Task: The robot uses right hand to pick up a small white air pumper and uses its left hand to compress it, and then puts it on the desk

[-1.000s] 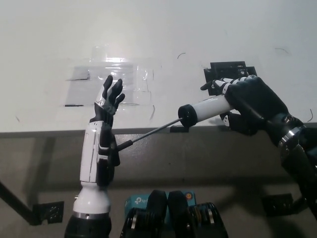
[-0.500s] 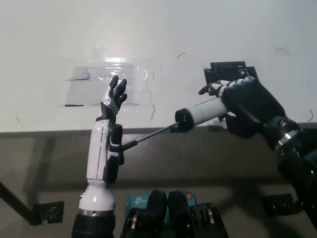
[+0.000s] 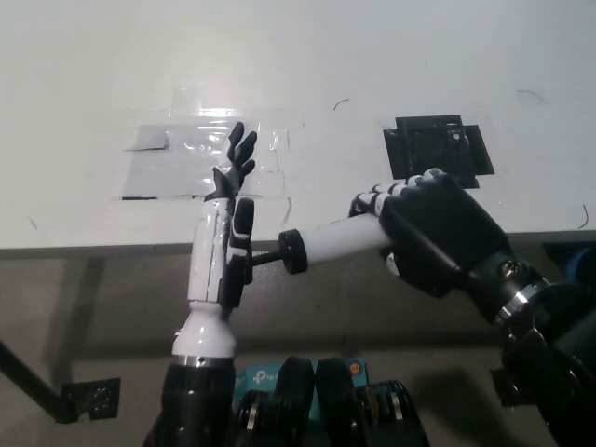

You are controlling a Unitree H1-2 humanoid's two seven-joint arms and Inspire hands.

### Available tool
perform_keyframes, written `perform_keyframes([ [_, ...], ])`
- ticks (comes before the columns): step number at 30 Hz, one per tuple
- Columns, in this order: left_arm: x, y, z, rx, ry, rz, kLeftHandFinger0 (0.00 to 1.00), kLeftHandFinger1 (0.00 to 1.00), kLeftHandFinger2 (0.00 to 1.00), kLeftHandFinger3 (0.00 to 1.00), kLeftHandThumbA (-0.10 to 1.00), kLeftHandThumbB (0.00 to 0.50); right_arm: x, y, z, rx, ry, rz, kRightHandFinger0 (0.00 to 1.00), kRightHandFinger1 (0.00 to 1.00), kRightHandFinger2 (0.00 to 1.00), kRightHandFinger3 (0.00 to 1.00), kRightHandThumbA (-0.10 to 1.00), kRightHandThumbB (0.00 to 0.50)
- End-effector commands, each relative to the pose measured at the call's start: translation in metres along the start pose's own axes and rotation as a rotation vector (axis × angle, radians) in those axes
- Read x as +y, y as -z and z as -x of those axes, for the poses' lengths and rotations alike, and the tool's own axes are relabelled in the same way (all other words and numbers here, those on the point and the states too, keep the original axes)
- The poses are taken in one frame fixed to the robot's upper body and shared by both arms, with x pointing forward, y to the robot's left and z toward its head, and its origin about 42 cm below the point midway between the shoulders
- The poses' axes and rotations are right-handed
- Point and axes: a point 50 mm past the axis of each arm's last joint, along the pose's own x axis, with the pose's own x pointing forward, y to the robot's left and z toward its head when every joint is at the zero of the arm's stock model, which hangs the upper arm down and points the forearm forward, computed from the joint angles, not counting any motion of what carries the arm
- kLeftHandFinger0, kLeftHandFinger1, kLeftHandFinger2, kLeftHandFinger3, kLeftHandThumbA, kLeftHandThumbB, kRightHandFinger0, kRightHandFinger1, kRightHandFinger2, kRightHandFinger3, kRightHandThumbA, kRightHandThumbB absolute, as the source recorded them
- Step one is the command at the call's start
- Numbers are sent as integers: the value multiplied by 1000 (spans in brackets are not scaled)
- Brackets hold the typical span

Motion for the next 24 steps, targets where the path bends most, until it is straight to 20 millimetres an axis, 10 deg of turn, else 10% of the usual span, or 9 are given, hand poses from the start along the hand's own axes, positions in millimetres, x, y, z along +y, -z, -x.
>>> perform_keyframes([
  [1, -28, -9, -12, 1, 8, 28, 1000, 1000, 1000, 1000, 1000, 273, -13, -18, -1, -62, 32, 8, 0, 60, 292, 225, -100, 225],
  [12, -27, -11, -12, 0, 12, 15, 1000, 1000, 1000, 1000, 1000, 271, -7, -6, -8, -23, 7, 31, 0, 187, 514, 10, -100, 208],
  [14, -19, -10, -10, 3, 0, 8, 1000, 1000, 1000, 1000, 1000, 270, -5, 0, -10, -16, 11, 36, 0, 267, 604, 71, -100, 195],
  [18, 8, -2, -2, 11, -35, -28, 1000, 1000, 1000, 1000, 1000, 270, -1, 19, -15, 20, 10, 27, 0, 432, 726, 681, -100, 146],
  [24, 77, 10, 21, 19, -130, -71, 1000, 1000, 1000, 1000, 1000, 258, 2, 62, -22, 119, -7, 27, 26, 468, 733, 764, -100, 179],
])
